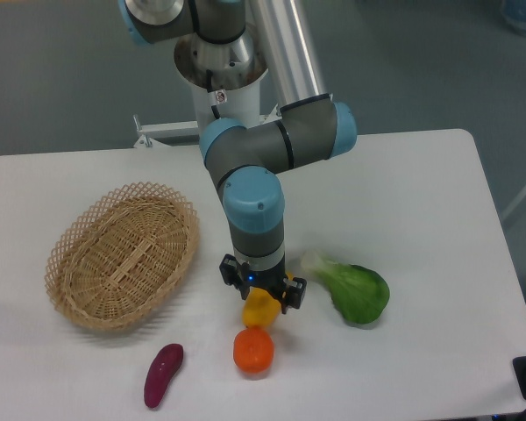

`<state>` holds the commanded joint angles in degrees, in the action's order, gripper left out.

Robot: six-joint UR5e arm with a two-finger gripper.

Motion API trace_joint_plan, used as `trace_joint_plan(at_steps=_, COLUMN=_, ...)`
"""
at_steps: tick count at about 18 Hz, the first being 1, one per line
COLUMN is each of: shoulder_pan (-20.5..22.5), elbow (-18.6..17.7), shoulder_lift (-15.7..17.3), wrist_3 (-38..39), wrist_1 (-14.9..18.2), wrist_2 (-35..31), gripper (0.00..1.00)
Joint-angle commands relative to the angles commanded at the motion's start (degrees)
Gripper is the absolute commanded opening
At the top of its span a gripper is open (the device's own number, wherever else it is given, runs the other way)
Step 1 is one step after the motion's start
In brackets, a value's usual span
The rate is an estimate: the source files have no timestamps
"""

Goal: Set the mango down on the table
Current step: 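Set the mango on the table beside the orange and open gripper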

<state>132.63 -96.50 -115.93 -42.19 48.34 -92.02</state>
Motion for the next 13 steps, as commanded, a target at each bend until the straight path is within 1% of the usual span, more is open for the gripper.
trace_joint_plan(at_steps=2, shoulder_pan=0.0, elbow=0.09, shoulder_lift=0.26, wrist_3=-0.26, wrist_1=0.0, wrist_2=0.26, gripper=1.0)
trace_joint_plan(at_steps=5, shoulder_pan=0.44, elbow=1.14, shoulder_lift=0.26, wrist_3=-0.52, wrist_1=0.35, wrist_2=-0.26, gripper=1.0)
trace_joint_plan(at_steps=6, shoulder_pan=0.88, elbow=1.32, shoulder_lift=0.35, wrist_3=-0.79, wrist_1=0.7, wrist_2=-0.18, gripper=1.0)
trace_joint_plan(at_steps=8, shoulder_pan=3.24, elbow=1.23, shoulder_lift=1.49, wrist_3=-2.71, wrist_1=1.14, wrist_2=0.26, gripper=1.0)
trace_joint_plan(at_steps=9, shoulder_pan=3.6, elbow=1.32, shoulder_lift=1.67, wrist_3=-4.03, wrist_1=1.23, wrist_2=0.35, gripper=1.0)
trace_joint_plan(at_steps=10, shoulder_pan=4.39, elbow=1.4, shoulder_lift=1.76, wrist_3=-5.78, wrist_1=1.93, wrist_2=0.35, gripper=1.0)
trace_joint_plan(at_steps=11, shoulder_pan=6.14, elbow=1.41, shoulder_lift=2.28, wrist_3=-8.5, wrist_1=3.24, wrist_2=0.35, gripper=1.0)
trace_joint_plan(at_steps=13, shoulder_pan=7.99, elbow=1.67, shoulder_lift=3.42, wrist_3=-14.38, wrist_1=6.49, wrist_2=0.44, gripper=1.0)
